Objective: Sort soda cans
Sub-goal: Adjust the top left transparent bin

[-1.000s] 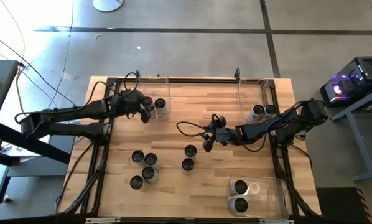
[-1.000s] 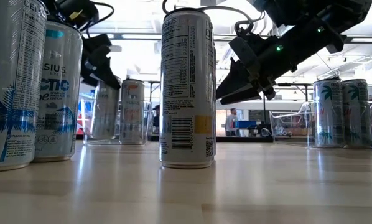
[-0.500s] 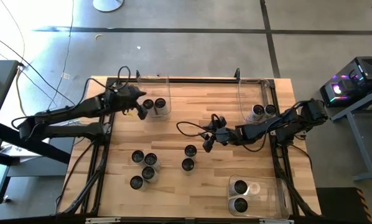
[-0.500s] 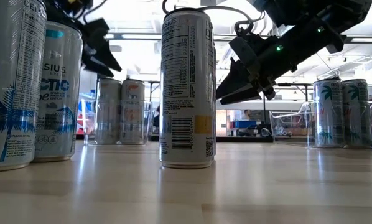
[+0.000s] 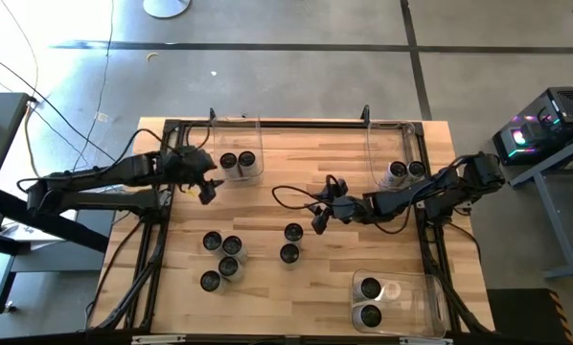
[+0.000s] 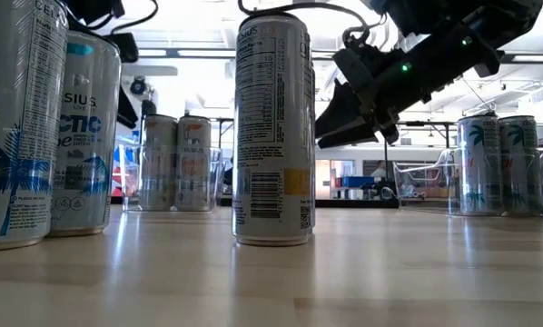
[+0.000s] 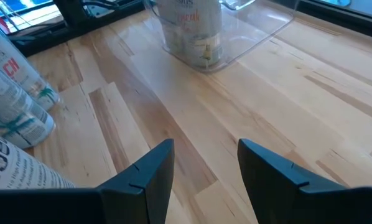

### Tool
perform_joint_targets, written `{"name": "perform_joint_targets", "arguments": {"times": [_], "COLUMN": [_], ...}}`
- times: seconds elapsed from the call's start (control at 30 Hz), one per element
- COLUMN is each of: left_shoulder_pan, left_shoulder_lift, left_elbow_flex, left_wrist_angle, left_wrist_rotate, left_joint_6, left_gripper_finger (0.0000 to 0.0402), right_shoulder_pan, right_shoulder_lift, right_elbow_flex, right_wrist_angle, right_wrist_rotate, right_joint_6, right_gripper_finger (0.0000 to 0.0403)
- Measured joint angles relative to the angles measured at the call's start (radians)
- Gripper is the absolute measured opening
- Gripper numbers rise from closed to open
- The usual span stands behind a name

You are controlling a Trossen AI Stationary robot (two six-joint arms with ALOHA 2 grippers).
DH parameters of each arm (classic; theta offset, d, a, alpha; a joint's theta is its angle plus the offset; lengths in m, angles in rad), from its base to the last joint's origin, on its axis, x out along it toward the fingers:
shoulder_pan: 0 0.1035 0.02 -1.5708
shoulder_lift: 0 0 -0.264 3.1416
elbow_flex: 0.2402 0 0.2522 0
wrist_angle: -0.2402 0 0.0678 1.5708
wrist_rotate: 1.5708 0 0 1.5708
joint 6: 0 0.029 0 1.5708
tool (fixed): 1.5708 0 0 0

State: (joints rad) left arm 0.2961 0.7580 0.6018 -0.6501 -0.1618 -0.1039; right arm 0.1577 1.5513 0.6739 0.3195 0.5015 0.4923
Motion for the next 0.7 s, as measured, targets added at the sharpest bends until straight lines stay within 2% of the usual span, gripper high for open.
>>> {"name": "perform_joint_targets", "arguments": {"times": [0.3,0.37,0.5,0.7], "left_shoulder_pan": [0.018,0.018,0.017,0.018], "left_shoulder_lift": [0.147,0.192,0.258,0.295], "left_elbow_flex": [0.000,0.000,0.002,0.003], "left_wrist_angle": [0.013,0.013,0.026,0.061], "left_wrist_rotate": [-0.004,-0.039,-0.105,-0.105], "left_joint_6": [0.063,0.072,0.094,0.189], "left_gripper_finger": [0.0204,0.0197,0.0190,0.0188], "right_shoulder_pan": [-0.010,-0.014,-0.014,-0.014], "right_shoulder_lift": [0.000,0.000,0.000,0.000], "right_elbow_flex": [0.000,0.000,0.000,0.000], "right_wrist_angle": [0.000,0.000,0.000,0.000], "right_wrist_rotate": [0.002,0.002,0.001,-0.004], "right_joint_6": [-0.018,-0.021,-0.022,-0.026], "right_gripper_finger": [0.0174,0.0174,0.0174,0.0174]}}
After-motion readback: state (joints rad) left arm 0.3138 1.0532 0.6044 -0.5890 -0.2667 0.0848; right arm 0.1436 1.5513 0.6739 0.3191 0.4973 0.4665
